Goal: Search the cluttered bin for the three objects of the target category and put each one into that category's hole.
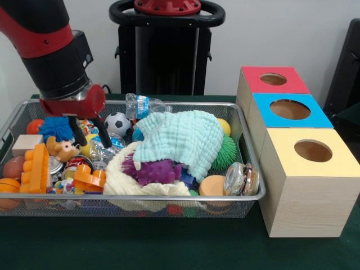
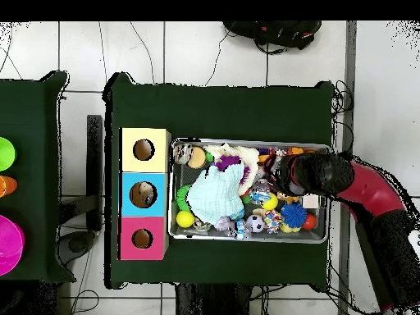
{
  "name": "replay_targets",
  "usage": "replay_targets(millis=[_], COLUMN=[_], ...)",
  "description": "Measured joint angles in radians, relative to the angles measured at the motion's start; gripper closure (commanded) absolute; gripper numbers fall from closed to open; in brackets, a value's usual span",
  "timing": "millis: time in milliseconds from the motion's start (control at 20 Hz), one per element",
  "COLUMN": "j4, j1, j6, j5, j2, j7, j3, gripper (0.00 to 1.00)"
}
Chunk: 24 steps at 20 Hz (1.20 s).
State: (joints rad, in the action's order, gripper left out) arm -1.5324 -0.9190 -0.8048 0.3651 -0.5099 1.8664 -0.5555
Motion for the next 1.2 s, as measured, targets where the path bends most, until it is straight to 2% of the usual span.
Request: replay_targets(millis=[250, 550, 1200], j4=[0.034, 0.036, 0.029], j1=[0.03, 0.044, 0.004], j6=[0.001, 0.019, 0.048], j5=[0.005, 0.017, 0.067], j2=[0.044, 0.075, 0.096], j7=[0.0, 0.0, 0.0], j3=[0.0, 0.0, -0.001], gripper=[0.0, 0.0, 0.0])
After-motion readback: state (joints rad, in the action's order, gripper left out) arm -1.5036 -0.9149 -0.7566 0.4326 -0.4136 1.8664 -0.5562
